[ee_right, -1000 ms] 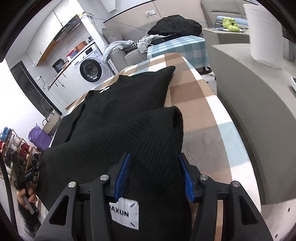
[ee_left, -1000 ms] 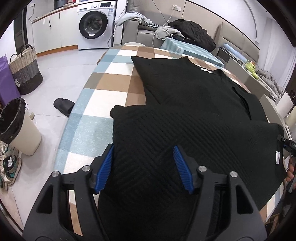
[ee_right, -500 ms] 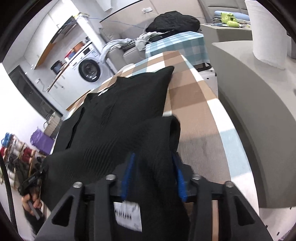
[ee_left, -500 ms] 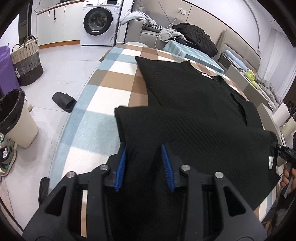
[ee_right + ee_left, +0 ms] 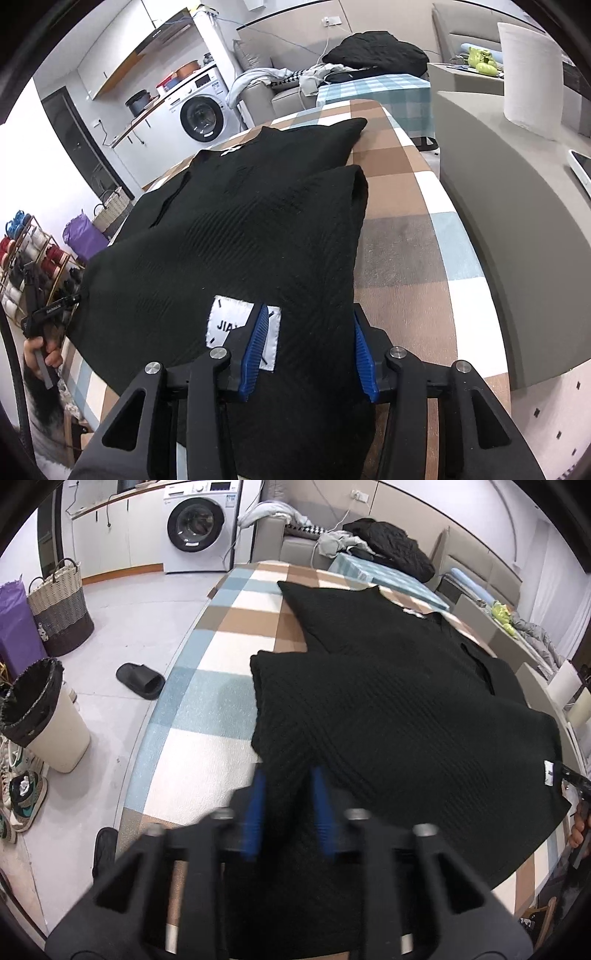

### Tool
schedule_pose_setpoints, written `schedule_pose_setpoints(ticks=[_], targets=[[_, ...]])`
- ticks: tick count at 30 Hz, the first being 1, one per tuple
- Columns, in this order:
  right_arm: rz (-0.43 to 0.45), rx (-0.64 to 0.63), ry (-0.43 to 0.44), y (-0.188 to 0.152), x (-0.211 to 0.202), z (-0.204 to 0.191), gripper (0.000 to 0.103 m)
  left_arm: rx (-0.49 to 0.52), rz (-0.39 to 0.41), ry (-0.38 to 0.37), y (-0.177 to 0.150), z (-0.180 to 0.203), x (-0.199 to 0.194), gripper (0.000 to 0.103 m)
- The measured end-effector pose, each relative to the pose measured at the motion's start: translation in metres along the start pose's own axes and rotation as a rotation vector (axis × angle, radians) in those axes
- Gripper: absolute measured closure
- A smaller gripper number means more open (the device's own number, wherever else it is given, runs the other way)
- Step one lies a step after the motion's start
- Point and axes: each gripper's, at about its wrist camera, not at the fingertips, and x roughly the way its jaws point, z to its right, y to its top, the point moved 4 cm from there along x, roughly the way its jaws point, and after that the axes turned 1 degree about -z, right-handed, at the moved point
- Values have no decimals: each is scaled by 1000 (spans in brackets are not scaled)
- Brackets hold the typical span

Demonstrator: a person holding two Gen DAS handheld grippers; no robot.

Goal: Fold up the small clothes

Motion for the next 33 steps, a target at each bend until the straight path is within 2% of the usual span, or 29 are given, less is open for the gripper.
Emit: schedule_pose_setpoints(ticks=[1,3,4,9,14,18,21,26,27,28,29,31,33], targets=[[2,-4,-8,0,1,0,78,-6,12,1,0,-1,-3,91],[23,-13,-16,0,-2,0,94,-23,38,-13,1,-2,-11,96],[49,-11,5,1,-7,1,97,-26,49,-17,1,-3,-15,97],[187,-12,83,2,-42,-1,98,-14,160,-42,6,2,-49,99],[300,15,153,16,-69,-4,98,-24,224,-36,25,3,-74,102],[372,62,149,38,-74,-4,99,-79,279,-9,49,-10,-83,103],[358,74,119,53,-66,-3,99,-107,249,-12,57,-19,-75,103],[275,11,62,49,-48,-11,99,-74,149,-31,40,-16,-58,102],[265,10,58,46,-46,-10,99,-63,129,-28,34,-14,-54,100],[252,12,58,43,-43,-9,99,-57,102,-25,28,-13,-51,90],[242,14,64,41,-41,-8,99,-55,79,-29,22,-13,-46,72],[232,15,64,36,-40,-7,99,-61,56,-45,13,-11,-39,47],[225,17,65,34,-38,-4,99,-51,26,-58,3,-7,-29,43]])
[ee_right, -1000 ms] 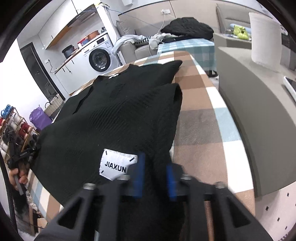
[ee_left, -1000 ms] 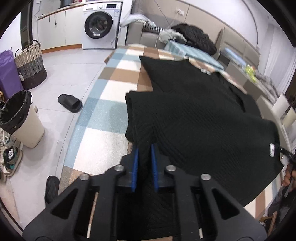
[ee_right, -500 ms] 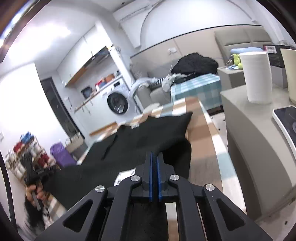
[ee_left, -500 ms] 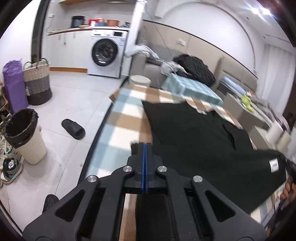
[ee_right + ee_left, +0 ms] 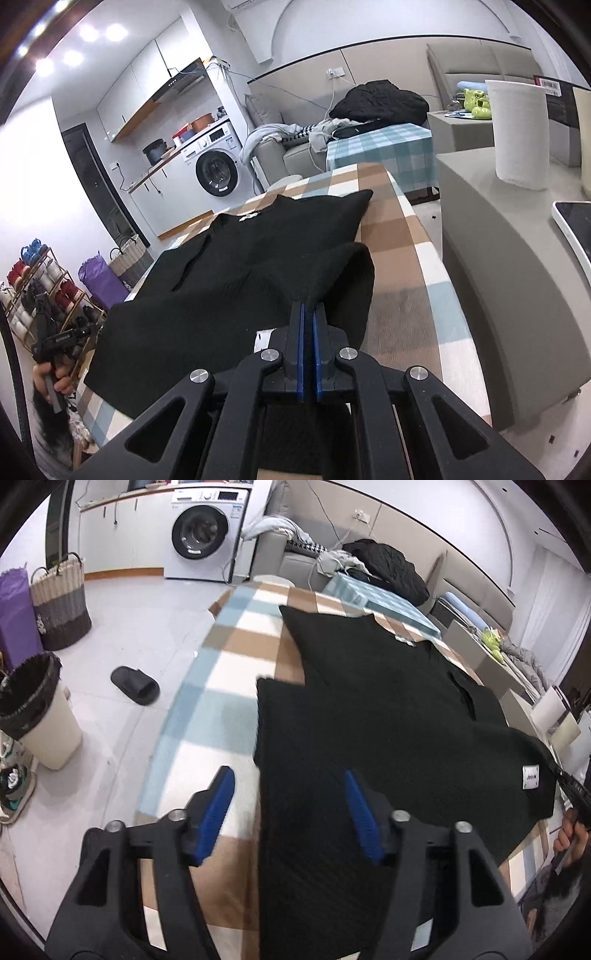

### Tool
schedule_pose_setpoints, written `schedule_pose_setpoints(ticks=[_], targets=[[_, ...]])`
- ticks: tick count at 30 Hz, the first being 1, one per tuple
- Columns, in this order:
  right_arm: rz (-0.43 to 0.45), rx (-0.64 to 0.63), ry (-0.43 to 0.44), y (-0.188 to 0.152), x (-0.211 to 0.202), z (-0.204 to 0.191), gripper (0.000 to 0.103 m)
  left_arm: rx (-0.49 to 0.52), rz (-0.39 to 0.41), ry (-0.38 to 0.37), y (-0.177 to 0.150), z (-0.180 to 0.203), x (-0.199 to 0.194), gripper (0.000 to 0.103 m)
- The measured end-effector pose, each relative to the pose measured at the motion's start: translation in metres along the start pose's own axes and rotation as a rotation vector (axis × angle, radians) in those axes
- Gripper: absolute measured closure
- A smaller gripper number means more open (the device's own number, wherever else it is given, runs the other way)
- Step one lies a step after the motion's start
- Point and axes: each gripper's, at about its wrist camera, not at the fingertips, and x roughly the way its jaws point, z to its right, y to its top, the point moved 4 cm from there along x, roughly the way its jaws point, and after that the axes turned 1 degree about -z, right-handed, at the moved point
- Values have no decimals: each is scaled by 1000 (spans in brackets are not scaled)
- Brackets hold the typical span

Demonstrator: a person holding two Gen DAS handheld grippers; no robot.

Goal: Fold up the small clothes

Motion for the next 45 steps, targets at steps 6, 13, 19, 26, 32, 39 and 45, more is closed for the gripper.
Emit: schedule_pose_setpoints(ticks=[6,13,19,26,32,39,45], targets=[[-31,2,2,-5,4,2,97,0,-44,10,-15,3,23,65],[-109,-27,-10,-19,22,3,65,-23,26,-15,-6,0,12,100],[-67,-71,12,-19,14,-2,97,-13,125,-27,12,5,-16,100],[107,-99,5,5,-22,-16,98,-11,205,-16,49,13,-31,100],[130,-28,-132,32,3,-13,98,-65,212,10,86,9,-6,100],[-33,70,-227,35,60,7,89,-95,108,59,94,2,47,99],[-144,147,-132,17,64,23,52,-101,54,51,71,-4,62,36]])
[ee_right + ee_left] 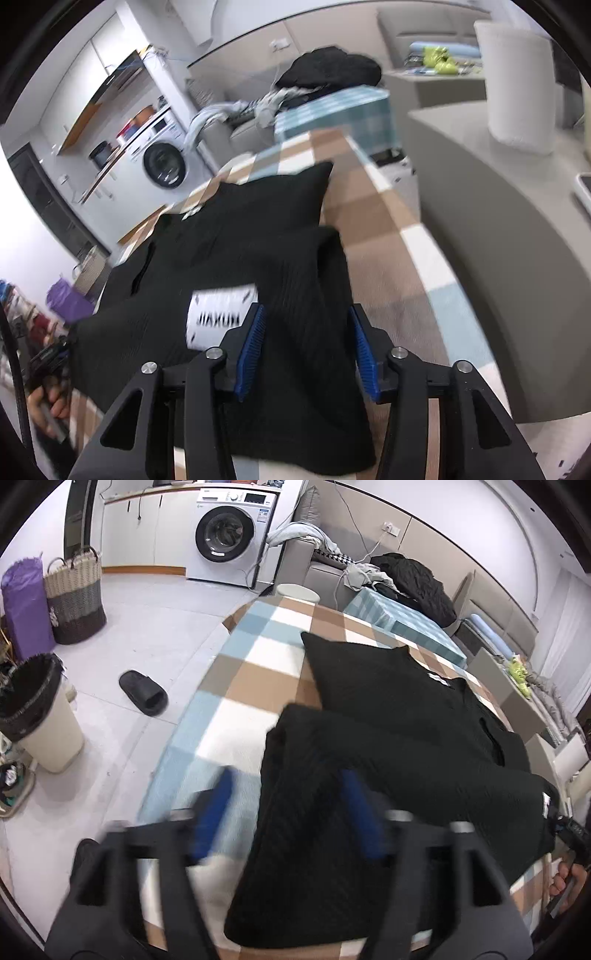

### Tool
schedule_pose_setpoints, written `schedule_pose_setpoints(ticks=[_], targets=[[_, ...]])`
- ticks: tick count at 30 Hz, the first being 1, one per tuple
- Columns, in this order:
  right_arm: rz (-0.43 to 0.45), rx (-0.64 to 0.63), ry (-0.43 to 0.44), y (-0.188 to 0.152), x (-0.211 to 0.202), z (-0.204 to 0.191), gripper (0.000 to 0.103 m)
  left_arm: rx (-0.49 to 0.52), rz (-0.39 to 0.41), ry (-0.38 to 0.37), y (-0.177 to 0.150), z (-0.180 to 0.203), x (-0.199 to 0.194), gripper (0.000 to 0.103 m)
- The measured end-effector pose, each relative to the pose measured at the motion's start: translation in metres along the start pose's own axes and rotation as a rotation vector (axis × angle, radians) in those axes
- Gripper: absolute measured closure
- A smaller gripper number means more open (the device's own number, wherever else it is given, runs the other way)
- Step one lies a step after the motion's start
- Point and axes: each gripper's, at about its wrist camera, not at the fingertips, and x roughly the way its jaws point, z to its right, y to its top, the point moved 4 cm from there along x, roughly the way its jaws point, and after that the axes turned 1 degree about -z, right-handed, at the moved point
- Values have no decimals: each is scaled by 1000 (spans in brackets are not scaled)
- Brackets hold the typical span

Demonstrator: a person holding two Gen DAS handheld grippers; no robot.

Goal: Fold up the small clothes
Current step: 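Fold the hem toward the collar with both grippers and lower it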

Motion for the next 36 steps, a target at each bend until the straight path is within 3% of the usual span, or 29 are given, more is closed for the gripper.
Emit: schedule_pose_setpoints(ticks=[2,7,9,11,14,36], targets=[[-48,-12,33,-6,7,0,52,25,-38,-28,-7,5,7,36],[-53,-63,37,-9,13,-13,51,110,-92,-24,-20,26,27,36],[-60,-87,11,-7,17,-18,51,147,-85,-15,-23,35,30,47],[-67,-107,0,-6,21,-21,51,160,-92,-38,-25,42,32,69],[-72,-125,0,-5,25,-24,61,192,-91,-40,-27,49,29,80],[-96,-188,21,-24,19,-26,66,280,-85,-19,-57,54,0,82]])
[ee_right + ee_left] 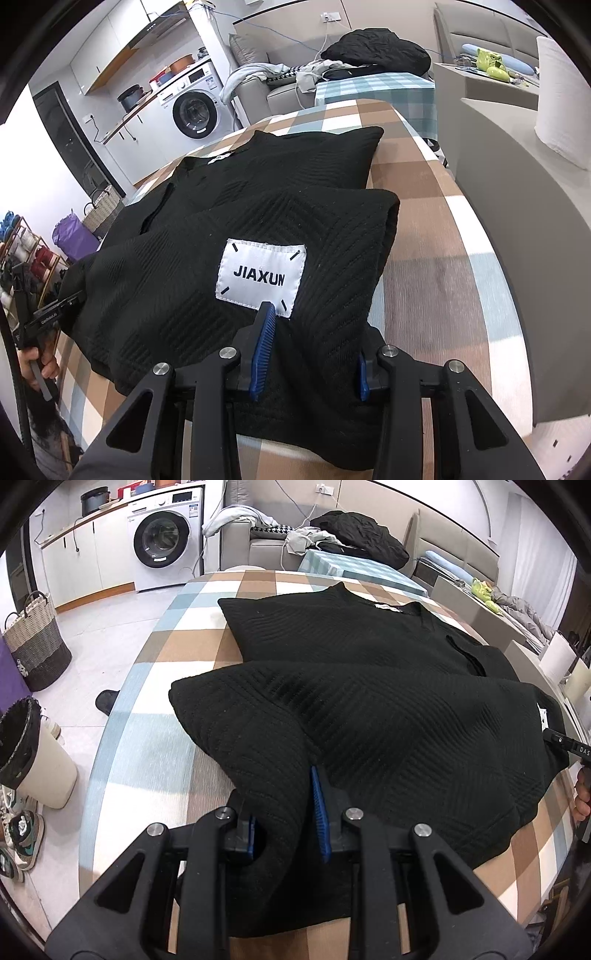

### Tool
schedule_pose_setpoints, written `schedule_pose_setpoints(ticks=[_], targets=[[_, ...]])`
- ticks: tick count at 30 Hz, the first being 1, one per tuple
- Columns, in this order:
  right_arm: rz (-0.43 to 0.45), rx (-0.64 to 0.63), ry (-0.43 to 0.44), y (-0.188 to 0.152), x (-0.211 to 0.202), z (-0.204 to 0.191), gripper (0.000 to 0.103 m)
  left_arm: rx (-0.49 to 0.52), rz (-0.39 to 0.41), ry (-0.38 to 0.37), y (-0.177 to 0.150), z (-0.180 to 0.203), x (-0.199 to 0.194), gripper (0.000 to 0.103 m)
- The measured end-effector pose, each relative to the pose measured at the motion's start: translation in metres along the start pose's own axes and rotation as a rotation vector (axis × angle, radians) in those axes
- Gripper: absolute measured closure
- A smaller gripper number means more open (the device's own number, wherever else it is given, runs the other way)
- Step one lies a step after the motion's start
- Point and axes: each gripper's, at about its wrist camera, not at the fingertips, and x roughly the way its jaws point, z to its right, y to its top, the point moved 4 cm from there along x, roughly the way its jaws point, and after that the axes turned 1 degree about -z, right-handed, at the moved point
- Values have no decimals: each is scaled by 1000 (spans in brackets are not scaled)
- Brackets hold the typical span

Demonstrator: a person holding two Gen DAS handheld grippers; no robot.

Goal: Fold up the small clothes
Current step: 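Fold the hem toward the collar with both grippers and lower it, then lower the folded hem onto the sweater and open both grippers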

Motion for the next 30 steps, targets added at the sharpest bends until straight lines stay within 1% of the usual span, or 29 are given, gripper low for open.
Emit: schedule_pose_setpoints(ticks=[5,12,15,19,22,23,24,26,28,30], targets=[[-5,-10,12,-12,-9,1,66,13,-2,3,-14,0,-14,82],[-41,-35,11,-34,-29,4,66,39,-12,2,-47,2,-40,82],[-47,-32,17,-39,-33,8,66,12,-10,-19,-51,-3,-45,81],[-31,14,41,-34,-39,18,63,-49,3,-36,-52,-14,-56,81],[-3,35,74,-33,-47,23,63,-82,49,-24,-51,-22,-69,82],[13,34,80,-33,-51,22,65,-93,70,-20,-50,-25,-73,89],[32,35,77,-34,-53,22,69,-100,90,-21,-49,-27,-76,94],[69,28,64,-32,-56,20,92,-110,110,-22,-46,-29,-81,99],[122,9,54,-26,-62,18,95,-117,144,-20,-41,-30,-87,99],[182,3,71,-18,-70,14,97,-122,171,-30,-31,-31,-94,100]])
